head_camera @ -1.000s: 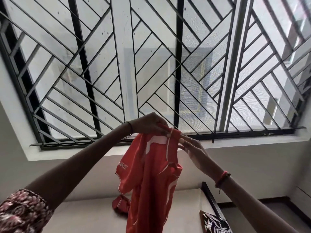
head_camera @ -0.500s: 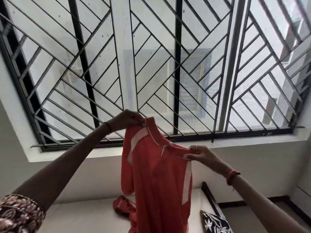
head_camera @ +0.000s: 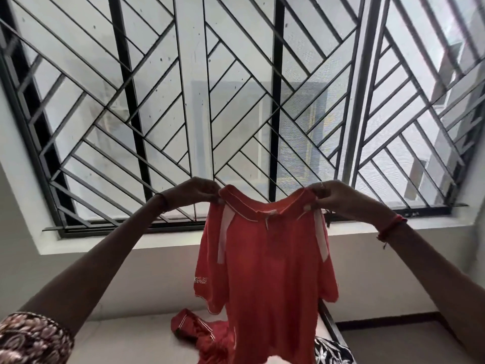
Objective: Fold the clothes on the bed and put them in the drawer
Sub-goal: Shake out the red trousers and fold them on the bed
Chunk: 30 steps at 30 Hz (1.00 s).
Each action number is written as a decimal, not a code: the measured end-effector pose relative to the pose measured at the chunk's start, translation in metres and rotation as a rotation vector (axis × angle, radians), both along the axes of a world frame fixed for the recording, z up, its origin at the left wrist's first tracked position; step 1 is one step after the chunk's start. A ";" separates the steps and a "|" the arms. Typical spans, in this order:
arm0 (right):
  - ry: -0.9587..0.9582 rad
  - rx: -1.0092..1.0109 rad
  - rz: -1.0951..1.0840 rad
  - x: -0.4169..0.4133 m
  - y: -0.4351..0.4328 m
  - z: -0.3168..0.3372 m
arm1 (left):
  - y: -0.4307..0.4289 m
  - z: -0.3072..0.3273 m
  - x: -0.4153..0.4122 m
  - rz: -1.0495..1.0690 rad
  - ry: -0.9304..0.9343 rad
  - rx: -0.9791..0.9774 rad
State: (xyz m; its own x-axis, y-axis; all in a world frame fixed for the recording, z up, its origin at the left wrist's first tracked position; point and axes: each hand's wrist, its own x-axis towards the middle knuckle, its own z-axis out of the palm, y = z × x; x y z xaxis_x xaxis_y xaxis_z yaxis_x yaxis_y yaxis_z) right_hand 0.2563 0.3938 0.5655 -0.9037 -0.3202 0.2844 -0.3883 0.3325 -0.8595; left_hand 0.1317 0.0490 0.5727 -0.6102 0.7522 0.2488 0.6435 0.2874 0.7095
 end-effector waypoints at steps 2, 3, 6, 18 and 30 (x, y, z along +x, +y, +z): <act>-0.016 0.040 0.047 0.010 0.002 0.013 | -0.002 0.004 0.002 -0.037 -0.087 -0.027; -0.022 0.040 0.051 0.013 0.002 0.017 | -0.001 0.004 0.003 -0.054 -0.124 -0.032; -0.031 0.004 -0.064 0.006 -0.001 0.015 | 0.005 0.000 0.003 -0.052 -0.246 0.019; -0.016 0.263 -0.862 -0.025 -0.069 -0.061 | 0.064 -0.074 0.023 0.425 -0.579 0.143; -0.302 -0.238 -0.508 -0.028 -0.101 -0.068 | 0.101 -0.105 0.057 0.354 -0.380 0.310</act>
State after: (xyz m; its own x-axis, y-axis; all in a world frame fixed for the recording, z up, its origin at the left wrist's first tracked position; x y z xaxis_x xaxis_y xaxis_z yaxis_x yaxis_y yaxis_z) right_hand 0.2283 0.2927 0.4972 -0.9776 0.2103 0.0039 0.0386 0.1978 -0.9795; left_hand 0.1883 0.1500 0.4682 -0.8992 0.4148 0.1395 0.2316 0.1807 0.9559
